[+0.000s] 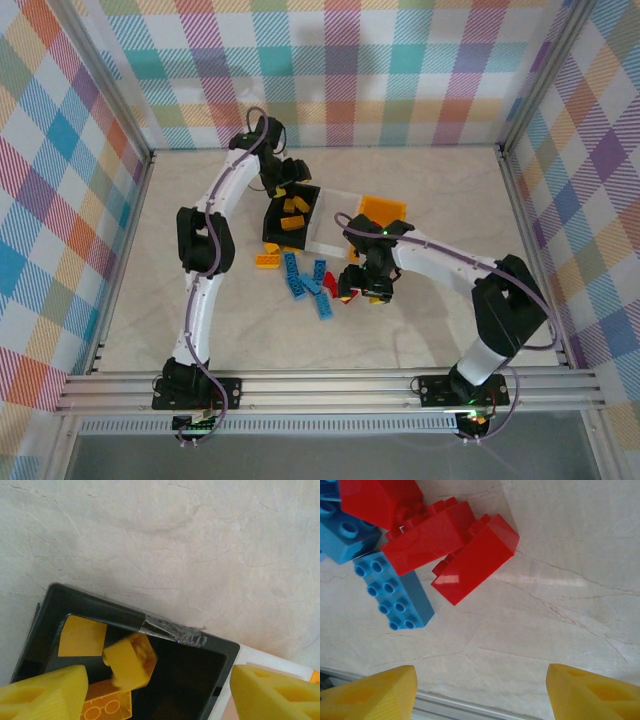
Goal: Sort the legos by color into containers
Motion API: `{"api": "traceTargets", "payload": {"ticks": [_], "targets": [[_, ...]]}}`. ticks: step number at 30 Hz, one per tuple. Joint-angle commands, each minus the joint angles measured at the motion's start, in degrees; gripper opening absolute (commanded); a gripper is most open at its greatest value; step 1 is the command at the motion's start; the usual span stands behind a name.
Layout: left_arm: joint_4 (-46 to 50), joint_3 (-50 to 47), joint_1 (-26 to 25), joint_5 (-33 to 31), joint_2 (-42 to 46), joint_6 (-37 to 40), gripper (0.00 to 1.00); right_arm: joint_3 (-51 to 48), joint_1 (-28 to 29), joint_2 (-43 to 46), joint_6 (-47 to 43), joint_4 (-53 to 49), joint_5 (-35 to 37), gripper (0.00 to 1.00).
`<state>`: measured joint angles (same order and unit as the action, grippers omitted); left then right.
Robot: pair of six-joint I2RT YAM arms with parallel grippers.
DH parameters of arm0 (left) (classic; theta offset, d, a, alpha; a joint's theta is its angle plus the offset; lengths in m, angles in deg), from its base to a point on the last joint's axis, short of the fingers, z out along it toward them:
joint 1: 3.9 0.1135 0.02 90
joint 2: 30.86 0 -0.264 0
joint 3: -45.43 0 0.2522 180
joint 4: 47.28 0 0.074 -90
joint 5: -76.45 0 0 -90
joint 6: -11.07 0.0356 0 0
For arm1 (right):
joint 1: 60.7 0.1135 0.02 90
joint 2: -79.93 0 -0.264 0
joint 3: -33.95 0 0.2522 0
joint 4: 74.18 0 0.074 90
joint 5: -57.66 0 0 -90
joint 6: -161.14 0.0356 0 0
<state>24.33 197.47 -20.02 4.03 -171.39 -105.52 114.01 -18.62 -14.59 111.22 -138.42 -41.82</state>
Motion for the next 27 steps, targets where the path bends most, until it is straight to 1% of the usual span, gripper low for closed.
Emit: {"api": "traceTargets", "payload": {"ticks": [1, 4, 9, 14, 18, 23, 27], "targets": [[3.52, -0.60, -0.40, 0.96, 4.62, 1.27, 0.78, 2.51, 0.29, -2.87, -0.17, 0.81, -0.17, 0.70], [1.22, -7.43, -0.40, 1.14, 10.98, 0.94, 0.80, 3.47, 0.27, -5.48, -0.35, 1.43, -0.37, 0.69], [-3.53, -23.98, -0.40, 1.14, 24.18, 1.11, 0.83, 5.94, 0.19, -9.98, -1.02, 2.13, -0.13, 0.69], [-5.27, -38.98, -0.15, 0.17, 35.79, 2.67, 0.85, 8.63, -0.40, -13.92, -1.49, 2.01, 0.31, 0.69], [-6.29, -49.03, -0.05, -0.01, 43.44, 3.03, 0.86, 9.03, -1.58, -15.53, -1.32, 1.96, 0.98, 0.68], [-6.60, -55.82, 0.02, -0.20, 48.98, 3.22, 0.88, 7.34, -2.77, -15.13, -1.05, 2.31, 1.78, 0.62], [-6.43, -58.20, 0.02, -0.45, 51.17, 3.73, 0.89, 5.50, -3.41, -13.76, -1.18, 2.40, 2.82, 0.52]]}}
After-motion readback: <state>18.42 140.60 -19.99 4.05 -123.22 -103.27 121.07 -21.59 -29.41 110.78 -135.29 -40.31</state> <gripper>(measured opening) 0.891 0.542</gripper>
